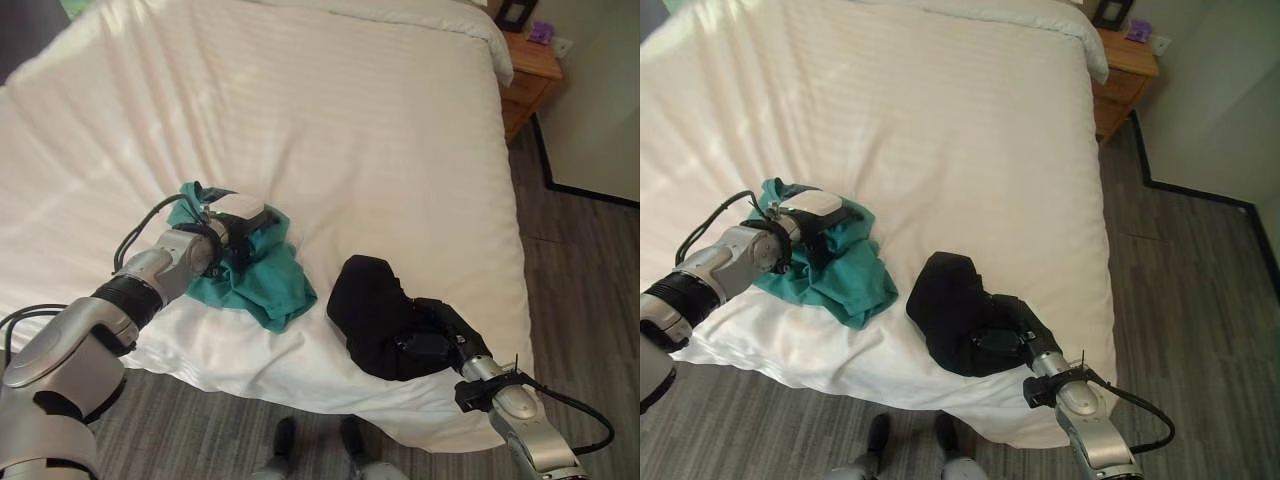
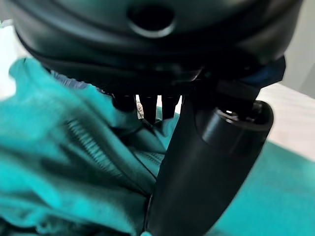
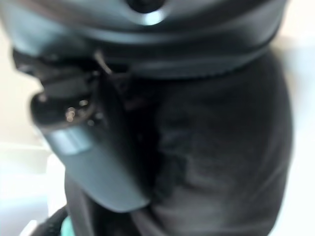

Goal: Pick up bed clothes into laundry basket.

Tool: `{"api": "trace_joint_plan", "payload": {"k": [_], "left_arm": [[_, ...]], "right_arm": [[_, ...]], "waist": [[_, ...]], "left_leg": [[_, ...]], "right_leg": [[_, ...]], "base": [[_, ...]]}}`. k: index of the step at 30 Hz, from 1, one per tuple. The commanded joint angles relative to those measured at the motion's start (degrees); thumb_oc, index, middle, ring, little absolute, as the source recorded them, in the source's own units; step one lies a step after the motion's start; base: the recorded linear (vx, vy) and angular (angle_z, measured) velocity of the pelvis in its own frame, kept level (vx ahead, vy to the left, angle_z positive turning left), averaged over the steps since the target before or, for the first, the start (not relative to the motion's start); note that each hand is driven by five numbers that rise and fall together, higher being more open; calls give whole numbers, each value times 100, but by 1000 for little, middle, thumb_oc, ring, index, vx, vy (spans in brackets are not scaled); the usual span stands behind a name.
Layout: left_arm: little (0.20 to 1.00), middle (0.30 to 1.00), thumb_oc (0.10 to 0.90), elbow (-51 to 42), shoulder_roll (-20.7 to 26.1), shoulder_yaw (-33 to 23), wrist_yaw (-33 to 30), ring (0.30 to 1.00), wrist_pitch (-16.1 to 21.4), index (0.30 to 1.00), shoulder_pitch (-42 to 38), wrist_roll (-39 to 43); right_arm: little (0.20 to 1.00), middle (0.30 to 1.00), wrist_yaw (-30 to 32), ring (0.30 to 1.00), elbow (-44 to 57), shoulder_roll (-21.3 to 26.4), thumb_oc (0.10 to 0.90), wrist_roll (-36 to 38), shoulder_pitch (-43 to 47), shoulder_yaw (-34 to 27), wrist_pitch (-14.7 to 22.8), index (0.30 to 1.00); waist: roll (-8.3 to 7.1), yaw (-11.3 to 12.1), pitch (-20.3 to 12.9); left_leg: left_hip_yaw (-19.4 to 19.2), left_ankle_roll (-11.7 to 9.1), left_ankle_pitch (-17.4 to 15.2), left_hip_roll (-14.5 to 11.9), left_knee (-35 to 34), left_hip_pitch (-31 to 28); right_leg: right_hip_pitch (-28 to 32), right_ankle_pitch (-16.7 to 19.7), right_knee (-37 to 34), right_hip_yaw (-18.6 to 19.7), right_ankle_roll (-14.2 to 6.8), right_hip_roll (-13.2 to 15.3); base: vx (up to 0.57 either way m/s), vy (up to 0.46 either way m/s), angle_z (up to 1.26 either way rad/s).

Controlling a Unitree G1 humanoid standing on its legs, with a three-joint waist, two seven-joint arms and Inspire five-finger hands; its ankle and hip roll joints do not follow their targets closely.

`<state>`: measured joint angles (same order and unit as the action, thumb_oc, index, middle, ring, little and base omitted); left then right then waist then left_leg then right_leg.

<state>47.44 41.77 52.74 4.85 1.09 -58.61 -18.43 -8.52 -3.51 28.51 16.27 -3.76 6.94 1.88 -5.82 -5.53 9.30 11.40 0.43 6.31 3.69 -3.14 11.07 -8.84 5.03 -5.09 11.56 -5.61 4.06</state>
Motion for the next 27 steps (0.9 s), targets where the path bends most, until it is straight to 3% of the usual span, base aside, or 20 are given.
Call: {"api": "trace_joint_plan", "payload": {"k": [1,2,3,8,9,10,11,12,14,18,22,24,27], "left_arm": [[900,900,800,-69,178,-325,-409,900,63,900,-811,-251],[900,900,800,-69,178,-325,-409,900,63,900,-811,-251],[900,900,800,521,-211,-551,-328,900,-27,900,-262,-658],[900,900,800,-130,-319,-506,4,900,-29,900,152,-1060],[585,585,590,-359,-284,-609,12,585,-32,585,278,-967],[484,484,522,-618,-215,-780,1,484,-31,484,430,-830],[425,425,483,-845,-136,-891,9,425,-37,425,512,-712],[300,300,400,-1074,-37,-1075,22,300,-63,300,668,-480],[300,300,400,-1277,78,-1352,-29,300,-74,300,842,-157],[300,300,400,-2231,664,-2528,-197,300,43,300,1734,946],[300,300,400,-3025,1100,-3495,-197,300,154,300,2547,1374],[300,300,400,-3568,1347,-4311,-231,300,309,300,3127,1871],[300,300,400,-3771,1475,-4830,-418,300,446,300,3413,2187]], "right_arm": [[300,300,143,300,456,467,400,93,78,-513,388,300],[300,300,143,300,456,467,400,93,78,-513,388,300],[300,300,217,300,541,396,400,89,118,-439,444,300],[300,300,252,300,612,379,400,-24,-16,-576,487,300],[300,300,258,300,619,378,400,-35,-40,-601,484,300],[300,300,243,300,641,358,400,-31,-75,-639,487,300],[300,300,226,300,661,345,400,-29,-121,-659,476,300],[300,300,192,300,690,355,400,-23,-181,-691,453,300],[300,300,162,300,701,344,400,-27,-224,-714,431,300],[300,300,1,300,705,249,400,-94,-361,-800,287,300],[300,300,-108,300,712,228,400,-160,-391,-882,204,300],[300,300,-160,300,668,196,400,-158,-399,-994,165,300],[300,300,-182,300,639,180,400,-149,-381,-1042,162,300]], "waist": [[246,121,-132],[246,121,-132],[35,32,33],[73,163,91],[91,216,99],[116,272,102],[141,306,94],[172,330,82],[204,378,58],[318,587,-99],[394,721,-257],[466,809,-375],[507,862,-453]], "left_leg": [[80,12,-256,-146,-186,20],[80,12,-256,-146,-186,20],[-20,-25,-273,-228,-186,108],[16,-28,-274,-213,-186,88],[42,-29,-282,-200,-186,68],[63,-32,-289,-191,-186,43],[82,-30,-295,-183,-186,24],[104,-31,-301,-175,-186,-6],[141,-30,-297,-162,-186,-29],[279,-52,-296,-111,-186,-115],[359,-72,-295,-74,-186,-182],[404,-88,-292,-45,-186,-240],[442,-97,-289,-26,-186,-273]], "right_leg": [[495,-602,174,-123,-409,49],[495,-602,174,-123,-409,49],[402,-528,54,-81,-370,-28],[432,-595,39,-60,-312,-61],[461,-627,40,-68,-294,-65],[493,-650,42,-82,-283,-63],[518,-664,41,-85,-278,-56],[556,-685,41,-100,-271,-51],[586,-704,41,-121,-263,-45],[708,-753,51,-179,-230,-20],[810,-780,59,-227,-211,5],[889,-793,66,-280,-198,31],[941,-805,65,-311,-184,44]], "base": [[0,0,0],[0,0,0],[0,0,0],[3,-4,-5],[21,-15,-3],[17,-14,-4],[0,0,0],[0,0,0],[10,-10,2],[9,-19,3],[16,-28,9],[13,-29,15],[4,-28,6]]}}
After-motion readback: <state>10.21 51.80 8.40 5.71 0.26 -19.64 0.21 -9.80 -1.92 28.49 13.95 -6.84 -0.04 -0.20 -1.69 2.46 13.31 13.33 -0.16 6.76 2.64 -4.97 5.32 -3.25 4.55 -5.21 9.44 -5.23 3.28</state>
